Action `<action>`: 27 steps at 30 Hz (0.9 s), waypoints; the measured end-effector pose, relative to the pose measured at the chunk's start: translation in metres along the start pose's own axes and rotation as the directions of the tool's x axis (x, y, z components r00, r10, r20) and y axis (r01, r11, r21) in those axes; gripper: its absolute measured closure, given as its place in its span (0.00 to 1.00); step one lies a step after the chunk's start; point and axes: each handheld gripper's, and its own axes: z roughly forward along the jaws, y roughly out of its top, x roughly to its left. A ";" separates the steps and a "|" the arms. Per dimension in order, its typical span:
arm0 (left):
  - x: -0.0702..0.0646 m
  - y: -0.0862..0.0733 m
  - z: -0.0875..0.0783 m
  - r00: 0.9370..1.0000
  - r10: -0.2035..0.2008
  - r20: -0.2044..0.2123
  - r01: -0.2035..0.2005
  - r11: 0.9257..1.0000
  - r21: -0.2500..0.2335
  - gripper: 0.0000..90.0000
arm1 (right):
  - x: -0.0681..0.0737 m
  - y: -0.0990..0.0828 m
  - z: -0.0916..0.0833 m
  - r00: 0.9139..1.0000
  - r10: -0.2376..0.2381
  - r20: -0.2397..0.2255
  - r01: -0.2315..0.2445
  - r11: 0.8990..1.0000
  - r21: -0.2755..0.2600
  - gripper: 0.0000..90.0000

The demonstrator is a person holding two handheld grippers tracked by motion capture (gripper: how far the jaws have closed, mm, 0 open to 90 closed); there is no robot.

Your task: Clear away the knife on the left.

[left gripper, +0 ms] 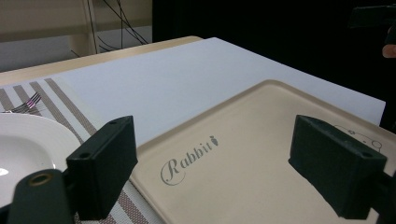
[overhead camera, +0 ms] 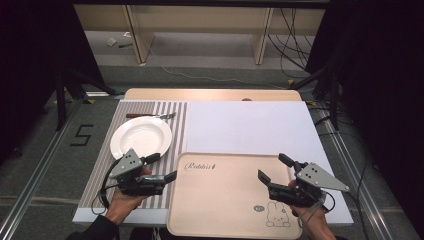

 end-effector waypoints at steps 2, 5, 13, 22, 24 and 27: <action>0.000 0.000 0.001 1.000 -0.003 -0.006 0.003 1.000 0.010 0.16 | 0.000 0.000 0.000 1.000 -0.001 -0.001 0.001 1.000 0.001 0.19; 0.001 -0.001 0.001 1.000 -0.002 -0.009 0.002 1.000 0.021 0.16 | 0.000 0.000 0.000 1.000 -0.005 -0.002 0.005 1.000 0.005 0.19; 0.002 0.001 0.001 1.000 0.006 -0.003 -0.006 0.999 0.049 0.17 | 0.000 0.000 0.000 1.000 -0.006 -0.003 0.006 1.000 0.005 0.19; 0.015 0.003 -0.005 0.998 -0.059 -0.006 0.059 0.992 0.114 0.16 | 0.001 0.000 0.000 1.000 -0.007 -0.007 0.007 1.000 0.006 0.19; 0.015 0.004 -0.005 0.998 -0.063 -0.006 0.063 0.991 0.115 0.16 | 0.001 0.000 0.000 1.000 -0.007 -0.007 0.007 1.000 0.006 0.19; 0.016 0.004 -0.005 0.998 -0.056 0.002 0.055 0.989 0.134 0.16 | 0.000 0.000 0.000 1.000 -0.007 -0.008 0.007 1.000 0.006 0.19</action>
